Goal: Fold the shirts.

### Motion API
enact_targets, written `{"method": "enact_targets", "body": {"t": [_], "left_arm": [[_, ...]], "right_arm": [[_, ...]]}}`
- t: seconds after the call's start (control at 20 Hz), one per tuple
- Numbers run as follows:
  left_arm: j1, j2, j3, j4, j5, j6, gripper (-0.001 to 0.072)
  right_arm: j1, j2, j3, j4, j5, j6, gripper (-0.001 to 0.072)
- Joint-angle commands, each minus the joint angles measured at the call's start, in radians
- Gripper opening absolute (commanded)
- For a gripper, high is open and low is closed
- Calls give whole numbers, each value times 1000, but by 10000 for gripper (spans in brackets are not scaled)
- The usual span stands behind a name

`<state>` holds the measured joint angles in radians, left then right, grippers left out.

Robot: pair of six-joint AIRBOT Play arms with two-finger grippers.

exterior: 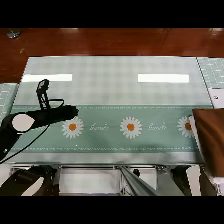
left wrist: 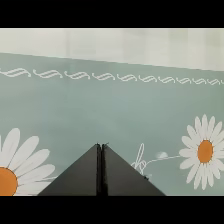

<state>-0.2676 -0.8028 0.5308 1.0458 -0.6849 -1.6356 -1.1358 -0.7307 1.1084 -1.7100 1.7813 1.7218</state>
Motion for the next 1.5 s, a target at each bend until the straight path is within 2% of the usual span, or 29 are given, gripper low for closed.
{"method": "enact_targets", "body": {"t": [0.0, 0.1, 0.15, 0.2, 0.25, 0.3, 0.35, 0.45, 0.6, 0.75, 0.85, 0.95, 1.0, 1.1, 1.45], "left_arm": [[8, -16, 11, 1, 55, 27, 18], [65, -28, 85, 1, 42, 41, 18], [101, -37, 149, 1, 18, 58, 18], [142, -53, 240, 1, -14, 62, 18], [172, -74, 351, 0, -56, 82, 17], [190, -101, 468, 0, -99, 93, 17], [191, -134, 597, 1, -145, 107, 17], [171, -200, 811, 2, -225, 107, 17], [89, -255, 900, 101, -349, 95, 16], [-4, -275, 721, 322, -405, 6, 17], [8, -298, 594, 428, -415, -55, 17], [37, -326, 550, 443, -436, -54, 18], [48, -334, 548, 444, -427, -53, 18], [73, -338, 549, 444, -389, -53, 19], [74, -341, 548, 439, -406, -57, 19]], "right_arm": [[-11, -38, 9, 64, -117, -3, 623], [48, -139, 145, 166, -182, -12, 607], [103, -197, 226, 218, -213, -33, 528], [179, -265, 323, 275, -245, -53, 362], [265, -325, 412, 349, -277, -77, 138], [369, -385, 497, 455, -326, -134, 19], [485, -435, 562, 554, -379, -168, 19], [725, -488, 605, 620, -476, -181, 20], [1068, -562, 578, 444, -488, -182, 20], [1286, -618, 378, 243, -536, -161, 20], [1320, -646, 208, 150, -613, -83, 19], [1302, -663, 107, 134, -625, 20, 20], [1299, -663, 76, 132, -626, 37, 20], [1298, -663, 53, 130, -624, 39, 20], [1298, -661, 54, 133, -601, 36, 20]]}}
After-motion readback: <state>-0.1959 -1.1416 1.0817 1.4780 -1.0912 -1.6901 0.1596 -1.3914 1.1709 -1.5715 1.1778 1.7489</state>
